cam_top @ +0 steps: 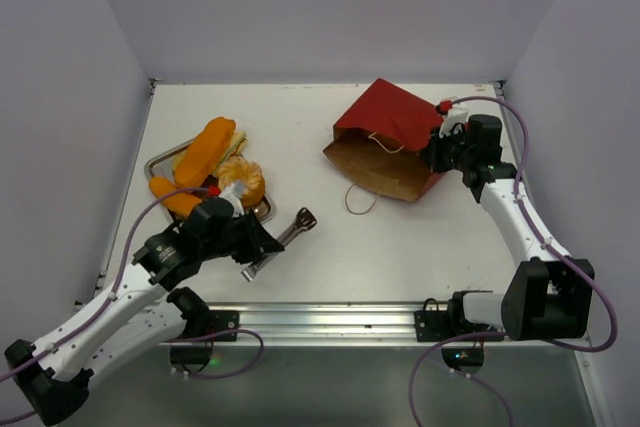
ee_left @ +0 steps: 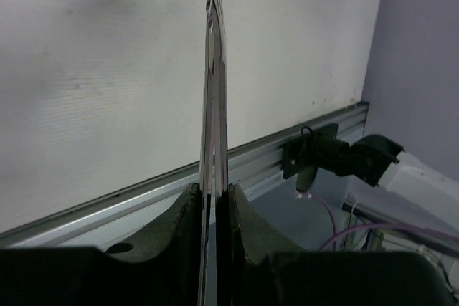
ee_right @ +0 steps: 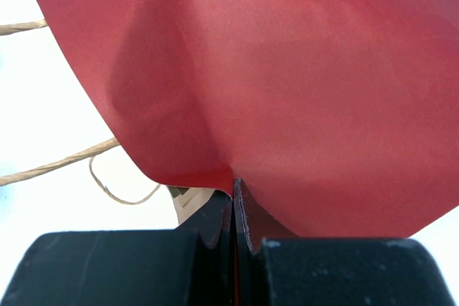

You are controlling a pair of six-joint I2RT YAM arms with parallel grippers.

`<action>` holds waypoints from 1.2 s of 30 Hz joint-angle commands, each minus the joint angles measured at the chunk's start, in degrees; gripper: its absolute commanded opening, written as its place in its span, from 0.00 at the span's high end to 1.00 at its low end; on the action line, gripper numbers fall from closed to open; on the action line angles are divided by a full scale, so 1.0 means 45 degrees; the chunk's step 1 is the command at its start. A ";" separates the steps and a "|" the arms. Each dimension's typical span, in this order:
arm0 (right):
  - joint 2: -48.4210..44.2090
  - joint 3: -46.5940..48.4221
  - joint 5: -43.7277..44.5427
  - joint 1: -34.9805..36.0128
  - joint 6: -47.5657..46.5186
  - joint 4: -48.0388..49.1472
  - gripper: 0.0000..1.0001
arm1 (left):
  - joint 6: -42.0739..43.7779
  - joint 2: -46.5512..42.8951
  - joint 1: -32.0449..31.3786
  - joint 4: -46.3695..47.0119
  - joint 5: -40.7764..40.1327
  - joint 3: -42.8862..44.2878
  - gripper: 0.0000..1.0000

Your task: Take the fake bread out of the paper bag

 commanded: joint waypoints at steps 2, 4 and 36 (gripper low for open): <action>0.0006 0.0413 -0.0934 -0.0045 -0.0710 0.0182 1.00 | 0.1612 0.0505 -0.0814 0.5179 0.2883 -0.0746 0.99; -0.0013 0.0394 -0.1033 -0.0045 -0.0827 0.0162 1.00 | 0.1846 0.1108 -0.0874 0.6599 0.2728 -0.0845 0.99; -0.0209 0.0257 -0.1522 -0.0045 -0.0672 0.0338 1.00 | -0.2841 1.3865 -0.0894 2.0828 -0.1022 0.0345 0.63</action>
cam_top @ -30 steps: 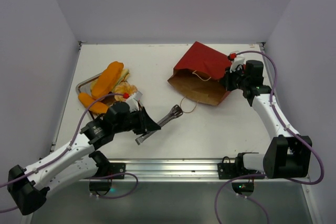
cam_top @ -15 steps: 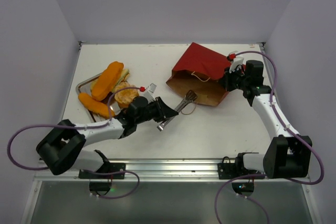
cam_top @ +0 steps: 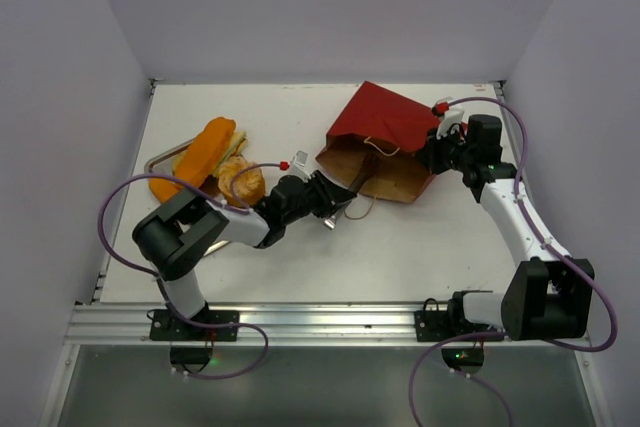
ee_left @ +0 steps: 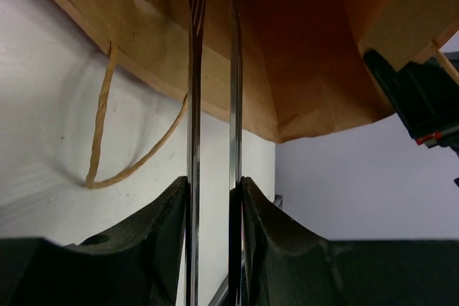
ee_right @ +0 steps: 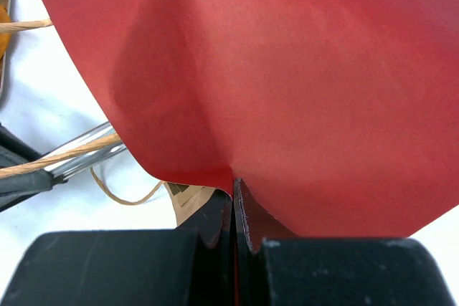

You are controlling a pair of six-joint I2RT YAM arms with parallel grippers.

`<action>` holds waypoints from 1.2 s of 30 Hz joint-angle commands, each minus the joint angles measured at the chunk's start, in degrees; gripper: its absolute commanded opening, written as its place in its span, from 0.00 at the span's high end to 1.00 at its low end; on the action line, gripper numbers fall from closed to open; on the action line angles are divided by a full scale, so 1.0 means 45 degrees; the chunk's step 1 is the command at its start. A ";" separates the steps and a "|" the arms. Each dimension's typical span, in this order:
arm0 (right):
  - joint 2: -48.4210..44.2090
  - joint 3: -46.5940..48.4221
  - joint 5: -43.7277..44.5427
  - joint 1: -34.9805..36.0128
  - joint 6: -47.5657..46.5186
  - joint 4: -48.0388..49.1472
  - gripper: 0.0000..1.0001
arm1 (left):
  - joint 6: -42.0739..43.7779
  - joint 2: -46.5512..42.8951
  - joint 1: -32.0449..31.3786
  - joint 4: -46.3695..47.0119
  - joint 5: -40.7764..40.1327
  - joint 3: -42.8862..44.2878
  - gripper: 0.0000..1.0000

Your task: Take the fake bread out of the paper bag

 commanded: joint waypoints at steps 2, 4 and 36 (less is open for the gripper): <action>-0.0228 0.0257 -0.0346 -0.0035 0.0120 0.0357 1.00 | -0.0237 0.0296 -0.0039 0.1448 -0.1023 0.0769 0.61; -0.0209 0.0257 -0.0366 -0.0015 0.0120 0.0357 1.00 | -0.0218 0.0452 -0.0039 0.1467 -0.1219 0.0964 0.60; -0.0365 0.0198 -0.0424 -0.0015 0.0257 0.0475 1.00 | -0.1956 0.2737 -0.0020 -0.0564 -0.1493 0.3445 0.57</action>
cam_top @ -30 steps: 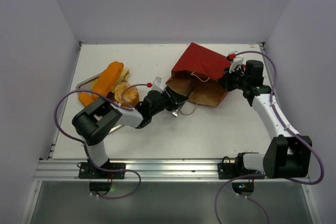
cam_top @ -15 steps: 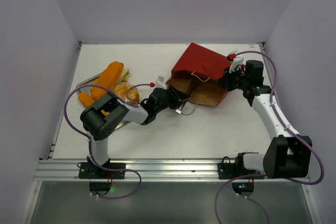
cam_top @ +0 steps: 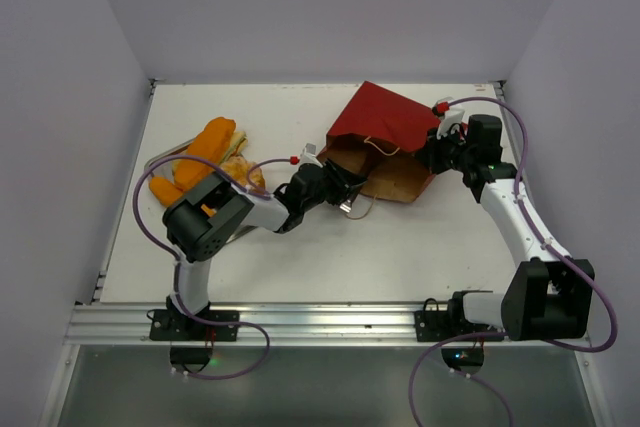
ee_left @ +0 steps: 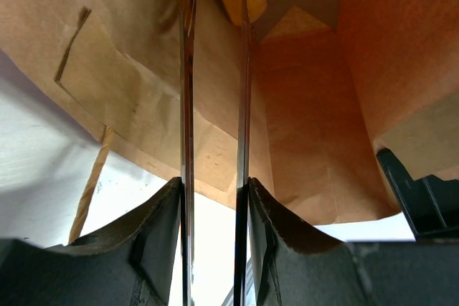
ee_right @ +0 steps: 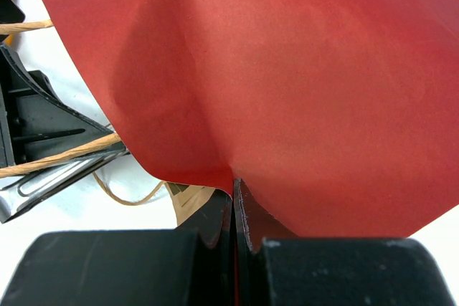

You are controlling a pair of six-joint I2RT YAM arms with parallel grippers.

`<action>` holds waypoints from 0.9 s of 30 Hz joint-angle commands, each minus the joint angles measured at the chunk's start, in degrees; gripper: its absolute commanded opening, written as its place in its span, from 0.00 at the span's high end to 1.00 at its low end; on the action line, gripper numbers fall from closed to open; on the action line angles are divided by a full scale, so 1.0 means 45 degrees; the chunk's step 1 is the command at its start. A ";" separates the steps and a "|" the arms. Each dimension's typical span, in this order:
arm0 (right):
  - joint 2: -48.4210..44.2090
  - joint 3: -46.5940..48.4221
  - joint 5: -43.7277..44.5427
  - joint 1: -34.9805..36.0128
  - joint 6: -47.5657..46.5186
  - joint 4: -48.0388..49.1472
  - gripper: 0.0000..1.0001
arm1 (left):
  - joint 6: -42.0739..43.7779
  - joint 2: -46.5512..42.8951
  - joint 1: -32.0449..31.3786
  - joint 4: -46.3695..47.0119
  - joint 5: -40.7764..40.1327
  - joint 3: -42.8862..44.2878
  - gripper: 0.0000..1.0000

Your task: Take the fake bread out of the paper bag

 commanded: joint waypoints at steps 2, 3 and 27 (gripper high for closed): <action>-0.0326 0.0198 -0.0458 -0.0035 0.0150 0.0465 1.00 | -0.0232 0.0095 -0.0024 0.0087 -0.0284 0.0535 0.57; -0.0346 0.0198 -0.0459 -0.0035 0.0150 0.0484 1.00 | -0.0212 0.0095 -0.0005 0.0106 -0.0284 0.0516 0.57; -0.0326 0.0218 -0.0498 -0.0035 0.0111 0.0465 1.00 | -0.0290 0.1170 0.0405 0.1882 -0.0049 0.0653 0.56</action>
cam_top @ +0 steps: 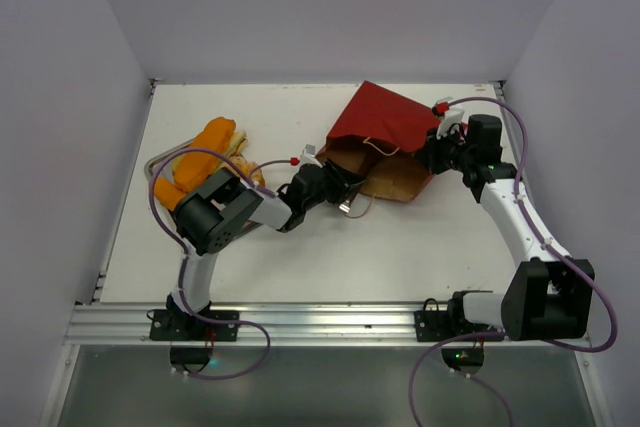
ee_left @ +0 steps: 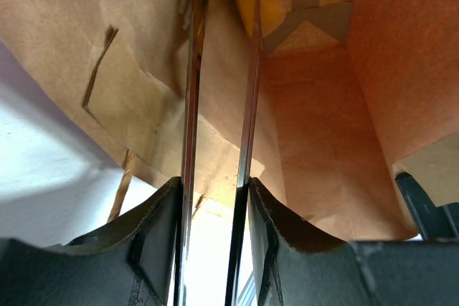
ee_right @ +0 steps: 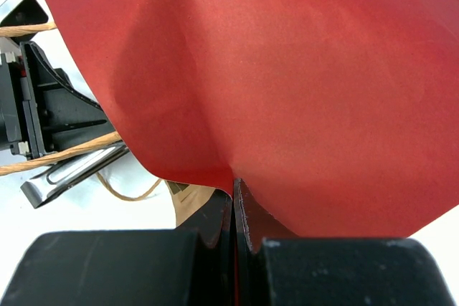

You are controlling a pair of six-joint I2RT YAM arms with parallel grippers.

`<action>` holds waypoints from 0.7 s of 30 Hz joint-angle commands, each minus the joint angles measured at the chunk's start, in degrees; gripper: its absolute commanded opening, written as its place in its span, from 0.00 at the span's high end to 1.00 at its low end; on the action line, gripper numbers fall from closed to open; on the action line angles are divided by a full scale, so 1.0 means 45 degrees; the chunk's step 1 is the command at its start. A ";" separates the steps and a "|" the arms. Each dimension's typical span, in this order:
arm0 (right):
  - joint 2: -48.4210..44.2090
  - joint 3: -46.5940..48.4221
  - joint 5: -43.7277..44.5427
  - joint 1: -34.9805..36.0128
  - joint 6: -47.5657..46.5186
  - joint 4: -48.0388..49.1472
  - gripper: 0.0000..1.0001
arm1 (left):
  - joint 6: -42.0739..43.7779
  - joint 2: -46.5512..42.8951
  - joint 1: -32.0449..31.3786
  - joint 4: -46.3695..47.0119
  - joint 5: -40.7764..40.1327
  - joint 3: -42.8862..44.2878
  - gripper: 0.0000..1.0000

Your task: Take the fake bread out of the paper bag

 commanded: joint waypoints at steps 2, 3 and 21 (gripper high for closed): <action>-0.0326 0.0218 -0.0464 -0.0035 0.0111 0.0465 1.00 | -0.0067 0.0062 0.0138 0.1286 -0.0079 0.0215 0.56; -0.0326 0.0218 -0.0483 -0.0035 0.0111 0.0465 1.00 | -0.0067 0.0082 0.0138 0.1480 -0.0059 0.0196 0.56; -0.0326 0.0218 -0.0503 -0.0035 0.0091 0.0465 1.00 | -0.0223 0.0472 0.0411 0.0741 0.0351 0.0644 0.55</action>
